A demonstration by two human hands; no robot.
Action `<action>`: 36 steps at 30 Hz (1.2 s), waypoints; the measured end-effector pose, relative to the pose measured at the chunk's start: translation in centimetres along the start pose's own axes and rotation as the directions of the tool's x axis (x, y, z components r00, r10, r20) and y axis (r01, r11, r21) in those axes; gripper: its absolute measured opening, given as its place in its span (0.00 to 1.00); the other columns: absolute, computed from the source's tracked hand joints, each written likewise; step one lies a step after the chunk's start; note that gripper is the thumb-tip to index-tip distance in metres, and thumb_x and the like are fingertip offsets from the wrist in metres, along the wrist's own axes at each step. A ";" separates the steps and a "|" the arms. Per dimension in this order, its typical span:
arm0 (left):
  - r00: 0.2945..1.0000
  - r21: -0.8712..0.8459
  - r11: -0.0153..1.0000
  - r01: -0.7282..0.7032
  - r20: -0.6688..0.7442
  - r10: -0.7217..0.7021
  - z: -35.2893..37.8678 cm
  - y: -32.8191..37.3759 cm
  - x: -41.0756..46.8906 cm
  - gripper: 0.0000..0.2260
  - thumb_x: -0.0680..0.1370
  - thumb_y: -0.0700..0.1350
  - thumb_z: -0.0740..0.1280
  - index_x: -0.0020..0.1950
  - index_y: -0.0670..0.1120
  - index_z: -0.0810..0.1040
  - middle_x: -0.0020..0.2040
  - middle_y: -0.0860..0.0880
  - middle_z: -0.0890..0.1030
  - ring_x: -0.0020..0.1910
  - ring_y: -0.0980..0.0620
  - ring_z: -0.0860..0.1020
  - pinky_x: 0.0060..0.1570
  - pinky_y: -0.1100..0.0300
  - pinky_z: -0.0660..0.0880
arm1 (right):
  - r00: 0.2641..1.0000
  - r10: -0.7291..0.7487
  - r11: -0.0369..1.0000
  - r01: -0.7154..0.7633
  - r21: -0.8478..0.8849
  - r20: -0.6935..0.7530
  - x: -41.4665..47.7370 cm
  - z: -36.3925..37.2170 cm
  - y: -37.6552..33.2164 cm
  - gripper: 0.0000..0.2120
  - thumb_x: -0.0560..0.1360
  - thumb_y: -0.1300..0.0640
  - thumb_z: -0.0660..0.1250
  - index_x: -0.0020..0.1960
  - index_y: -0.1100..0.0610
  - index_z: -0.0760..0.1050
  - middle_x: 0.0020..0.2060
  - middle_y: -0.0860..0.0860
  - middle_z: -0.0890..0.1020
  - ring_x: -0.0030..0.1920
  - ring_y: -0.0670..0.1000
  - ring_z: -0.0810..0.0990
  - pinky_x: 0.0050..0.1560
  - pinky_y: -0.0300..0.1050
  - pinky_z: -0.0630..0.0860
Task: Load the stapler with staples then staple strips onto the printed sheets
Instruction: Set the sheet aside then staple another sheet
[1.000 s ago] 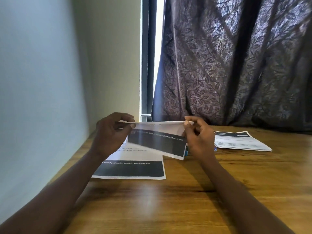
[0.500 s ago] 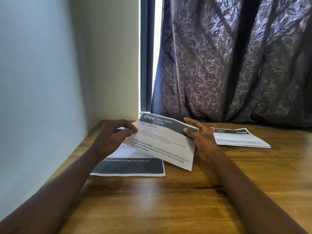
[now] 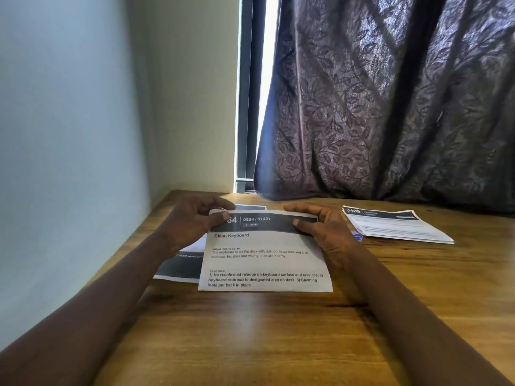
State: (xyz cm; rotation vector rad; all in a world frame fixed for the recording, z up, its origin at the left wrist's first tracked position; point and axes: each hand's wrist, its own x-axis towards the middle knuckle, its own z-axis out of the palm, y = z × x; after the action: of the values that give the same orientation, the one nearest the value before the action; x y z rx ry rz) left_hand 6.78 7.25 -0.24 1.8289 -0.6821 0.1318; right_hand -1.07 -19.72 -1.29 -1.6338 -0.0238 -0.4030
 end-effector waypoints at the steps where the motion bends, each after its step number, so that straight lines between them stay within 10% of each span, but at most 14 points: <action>1: 1.000 0.009 1.000 -0.016 -0.004 0.016 0.0 -0.1 0.1 0.06 0.77 0.37 0.73 0.53 0.44 0.87 0.43 0.49 0.89 0.41 0.55 0.83 0.42 0.56 0.79 | 1.000 -0.007 1.000 0.007 -0.005 0.000 0.0 0.0 0.0 0.14 0.75 0.69 0.71 0.52 0.52 0.87 0.53 0.52 0.87 0.53 0.55 0.86 0.51 0.47 0.82; 8: 0.997 0.055 0.996 -0.072 -0.029 0.074 0.0 -0.9 0.6 0.08 0.75 0.37 0.76 0.48 0.49 0.89 0.45 0.49 0.89 0.43 0.50 0.83 0.54 0.39 0.81 | 0.995 -0.099 0.990 0.096 -0.105 -0.020 -0.2 0.0 -0.3 0.15 0.76 0.69 0.71 0.47 0.49 0.87 0.51 0.47 0.88 0.54 0.48 0.85 0.48 0.34 0.78; 12: 0.992 0.112 0.986 -0.122 -0.023 0.126 0.0 -1.3 1.0 0.09 0.70 0.54 0.76 0.49 0.58 0.88 0.44 0.43 0.88 0.41 0.49 0.80 0.51 0.38 0.80 | 0.994 -0.104 0.985 0.101 -0.138 -0.014 -0.4 -0.2 -0.6 0.15 0.76 0.69 0.70 0.48 0.50 0.87 0.51 0.48 0.88 0.54 0.49 0.85 0.46 0.31 0.78; 15: 0.987 0.264 0.952 -0.157 0.019 0.157 -0.1 -1.4 1.0 0.06 0.74 0.49 0.77 0.50 0.53 0.88 0.46 0.54 0.88 0.43 0.50 0.84 0.47 0.46 0.82 | 0.996 -0.084 0.965 0.075 -0.250 -0.024 -0.7 -0.1 -0.8 0.15 0.78 0.67 0.70 0.48 0.48 0.86 0.51 0.46 0.87 0.53 0.45 0.83 0.45 0.29 0.77; 25: 0.980 0.640 0.743 -0.195 0.145 0.133 1.4 -0.9 -0.3 0.05 0.78 0.50 0.72 0.52 0.56 0.86 0.48 0.62 0.85 0.43 0.62 0.77 0.40 0.66 0.69 | 0.959 -0.283 0.553 0.143 -0.821 -0.024 -4.7 1.8 0.9 0.15 0.75 0.60 0.64 0.56 0.51 0.85 0.52 0.49 0.86 0.52 0.52 0.82 0.54 0.46 0.78; 34: 0.964 0.837 0.479 -0.264 0.228 0.134 2.6 1.0 -1.4 0.13 0.78 0.56 0.69 0.62 0.57 0.82 0.62 0.55 0.82 0.61 0.50 0.78 0.61 0.51 0.74 | 0.982 -0.176 0.349 0.133 -0.928 0.074 -5.0 2.7 0.4 0.13 0.80 0.55 0.62 0.61 0.52 0.81 0.56 0.51 0.81 0.57 0.53 0.78 0.56 0.49 0.76; 36: 0.966 0.786 0.562 -0.257 0.205 0.155 3.3 2.0 -1.6 0.17 0.78 0.59 0.70 0.64 0.56 0.81 0.67 0.54 0.80 0.65 0.50 0.77 0.64 0.51 0.74 | 0.983 -0.170 0.335 0.127 -0.933 0.073 -5.0 2.7 0.3 0.13 0.81 0.56 0.62 0.62 0.52 0.81 0.57 0.51 0.80 0.57 0.53 0.78 0.56 0.49 0.77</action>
State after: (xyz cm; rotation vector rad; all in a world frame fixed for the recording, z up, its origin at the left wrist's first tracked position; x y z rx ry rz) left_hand 3.65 4.52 -0.49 2.6513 -1.0288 0.5903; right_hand -5.04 -16.02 -3.12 -2.8299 0.1163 -0.6620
